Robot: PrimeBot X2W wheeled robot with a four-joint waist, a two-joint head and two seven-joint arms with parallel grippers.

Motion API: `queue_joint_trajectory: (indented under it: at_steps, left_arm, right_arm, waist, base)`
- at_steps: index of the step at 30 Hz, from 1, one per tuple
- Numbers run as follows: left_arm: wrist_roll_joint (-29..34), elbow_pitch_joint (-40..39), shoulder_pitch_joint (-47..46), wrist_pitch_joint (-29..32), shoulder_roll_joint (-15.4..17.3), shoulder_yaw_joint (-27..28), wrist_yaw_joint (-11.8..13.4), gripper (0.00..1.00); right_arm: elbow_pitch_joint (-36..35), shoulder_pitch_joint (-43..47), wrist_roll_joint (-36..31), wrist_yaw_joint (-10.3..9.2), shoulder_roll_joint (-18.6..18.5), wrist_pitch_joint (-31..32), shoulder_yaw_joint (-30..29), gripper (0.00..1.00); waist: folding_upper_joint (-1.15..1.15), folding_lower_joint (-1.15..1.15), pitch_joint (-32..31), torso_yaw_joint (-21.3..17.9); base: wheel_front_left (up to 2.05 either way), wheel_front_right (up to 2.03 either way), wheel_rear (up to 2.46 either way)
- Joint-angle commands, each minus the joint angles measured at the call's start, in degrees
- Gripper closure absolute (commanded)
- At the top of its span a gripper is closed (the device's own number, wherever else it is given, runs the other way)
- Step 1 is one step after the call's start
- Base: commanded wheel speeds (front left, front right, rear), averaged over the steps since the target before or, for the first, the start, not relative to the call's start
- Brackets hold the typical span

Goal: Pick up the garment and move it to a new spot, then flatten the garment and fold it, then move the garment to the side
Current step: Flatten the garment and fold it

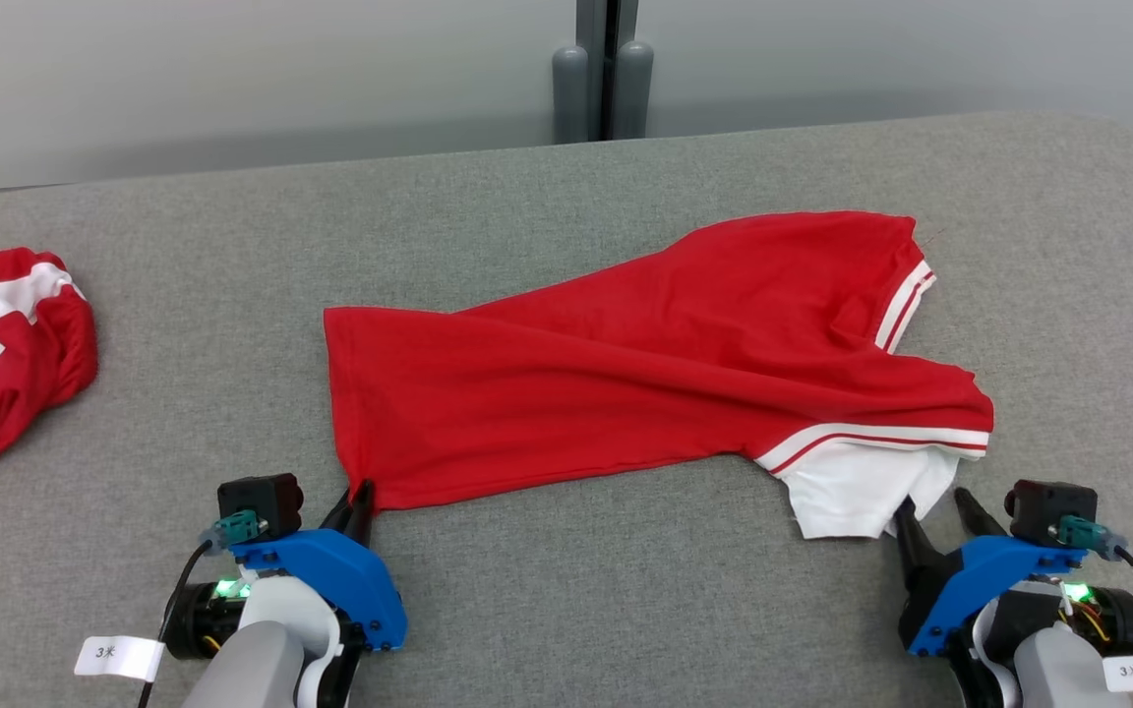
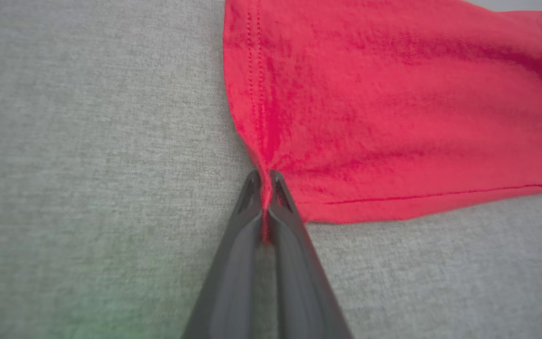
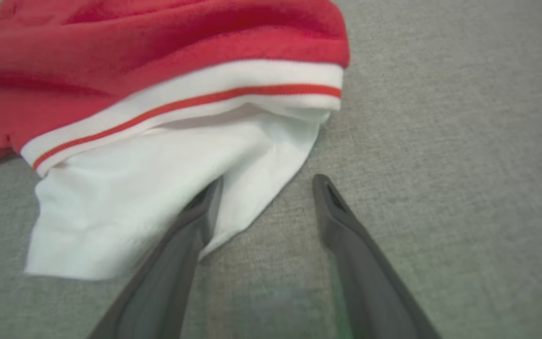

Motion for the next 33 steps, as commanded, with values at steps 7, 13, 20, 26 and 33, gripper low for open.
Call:
queue_joint_trajectory:
  at_steps: [7,13,20,26,33]
  left_arm:
    - [-0.50,2.15,0.54,-0.52,-0.25,-0.89,-0.74,1.00]
    - [-2.85,-0.26,1.17,-4.02,-0.11,1.10,-1.96,1.00]
    - [-6.58,-12.14,3.19,-9.57,0.52,4.46,-2.98,1.00]
    - [-10.84,-30.57,6.28,-8.76,1.58,7.09,-3.14,1.00]
    - [-14.98,-51.26,7.36,-1.13,4.46,9.04,-1.04,1.00]
  right_arm:
    - [7.61,-1.65,-1.28,0.17,0.81,4.45,3.84,1.00]
    - [1.13,-0.72,0.36,0.07,0.19,1.89,3.32,1.00]
    - [-17.23,2.83,2.09,0.03,-0.08,4.52,-0.74,1.00]
    - [-39.72,7.01,2.03,0.03,-0.07,12.39,-2.99,1.00]
    - [-60.79,5.38,-0.26,0.03,-0.06,20.23,-3.32,1.00]
  waist:
    - [0.00,0.00,0.17,0.57]
    - [0.00,0.00,-0.45,-0.65]
    - [0.00,0.00,-2.23,-1.79]
    - [0.00,0.00,-3.42,-1.84]
    - [0.00,0.00,-3.73,-1.67]
  base:
    - [0.00,0.00,0.00]
    - [0.00,0.00,0.00]
    - [0.00,0.00,0.00]
    - [0.00,0.00,0.00]
    - [0.00,0.00,0.00]
